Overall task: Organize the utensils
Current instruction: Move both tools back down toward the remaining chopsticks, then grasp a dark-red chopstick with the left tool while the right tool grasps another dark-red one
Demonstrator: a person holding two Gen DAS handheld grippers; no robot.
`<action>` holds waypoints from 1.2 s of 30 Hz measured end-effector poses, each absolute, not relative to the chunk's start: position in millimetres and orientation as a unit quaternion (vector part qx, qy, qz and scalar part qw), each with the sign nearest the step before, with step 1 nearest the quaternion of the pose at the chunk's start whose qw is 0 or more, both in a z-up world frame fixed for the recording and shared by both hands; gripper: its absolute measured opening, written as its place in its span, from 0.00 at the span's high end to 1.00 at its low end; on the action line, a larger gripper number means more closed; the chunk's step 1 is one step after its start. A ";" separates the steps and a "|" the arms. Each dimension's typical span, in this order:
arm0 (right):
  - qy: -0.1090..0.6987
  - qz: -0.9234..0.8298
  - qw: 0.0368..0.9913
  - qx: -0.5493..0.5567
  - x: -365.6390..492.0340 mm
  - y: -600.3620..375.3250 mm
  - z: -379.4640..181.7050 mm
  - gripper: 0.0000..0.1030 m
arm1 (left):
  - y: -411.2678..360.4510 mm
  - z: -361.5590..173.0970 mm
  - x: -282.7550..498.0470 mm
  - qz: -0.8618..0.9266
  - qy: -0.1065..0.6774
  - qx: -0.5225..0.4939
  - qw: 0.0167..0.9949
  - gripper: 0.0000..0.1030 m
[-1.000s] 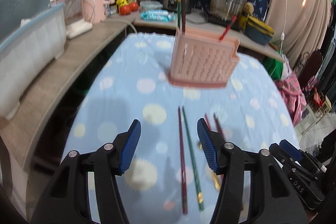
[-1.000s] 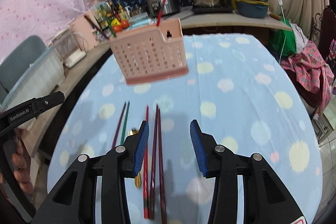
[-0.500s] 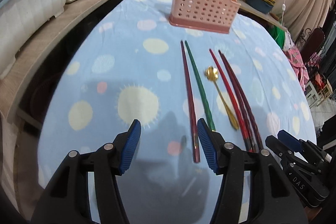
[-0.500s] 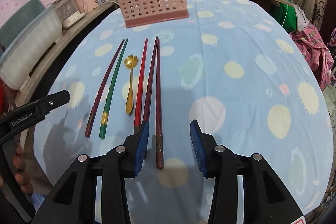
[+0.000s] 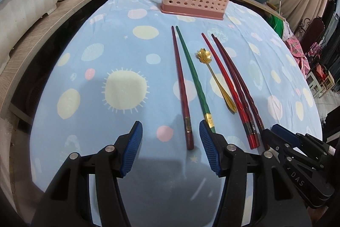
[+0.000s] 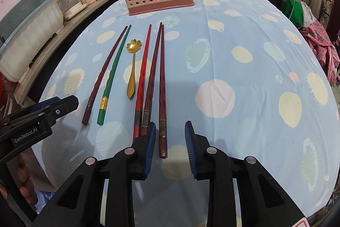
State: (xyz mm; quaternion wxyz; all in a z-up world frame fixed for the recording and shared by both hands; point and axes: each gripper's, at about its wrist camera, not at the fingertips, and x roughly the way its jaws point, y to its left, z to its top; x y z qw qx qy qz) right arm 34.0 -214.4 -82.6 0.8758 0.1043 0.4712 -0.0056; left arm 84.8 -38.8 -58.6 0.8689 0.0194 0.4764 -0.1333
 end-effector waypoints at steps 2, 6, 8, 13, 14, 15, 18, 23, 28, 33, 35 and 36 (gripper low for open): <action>0.473 -0.005 0.875 0.105 33.6 -214.5 -84.3 0.75 | -40.4 -61.4 84.7 -0.135 0.479 0.021 0.867 0.50; 0.474 -0.004 0.875 0.103 33.7 -213.6 -85.5 0.76 | -42.7 -67.4 84.9 -0.136 0.488 0.023 0.862 0.50; 0.474 -0.004 0.874 0.102 34.0 -213.3 -85.9 0.77 | -42.8 -69.8 85.5 -0.137 0.491 0.024 0.860 0.50; 0.475 -0.004 0.874 0.100 34.0 -213.1 -86.6 0.80 | -42.5 -74.9 87.3 -0.135 0.497 0.022 0.857 0.50; 0.475 -0.004 0.874 0.098 34.1 -212.5 -87.0 0.80 | -42.8 -75.9 87.4 -0.135 0.498 0.022 0.856 0.52; 0.475 -0.005 0.875 0.096 34.1 -212.2 -87.6 0.81 | -43.0 -76.8 87.6 -0.136 0.499 0.022 0.856 0.54; 0.475 -0.005 0.875 0.092 34.3 -211.0 -88.1 0.81 | -43.8 -78.1 87.2 -0.137 0.499 0.024 0.856 0.57; 0.475 -0.005 0.875 0.091 34.2 -210.6 -88.0 0.82 | -43.6 -79.0 89.4 -0.135 0.498 0.023 0.857 0.61; 0.475 -0.005 0.875 0.091 34.3 -210.4 -88.2 0.83 | -44.4 -79.6 90.4 -0.135 0.496 0.027 0.857 0.74; 0.474 -0.005 0.876 0.085 33.4 -208.0 -88.1 0.87 | -44.3 -79.9 91.8 -0.140 0.497 0.026 0.856 0.90; 0.474 -0.003 0.876 0.084 33.1 -207.6 -88.2 0.91 | -44.6 -79.9 91.4 -0.142 0.497 0.026 0.855 0.93; 0.475 -0.003 0.876 0.083 33.2 -207.4 -88.1 0.91 | -44.8 -79.8 91.1 -0.142 0.497 0.027 0.856 0.93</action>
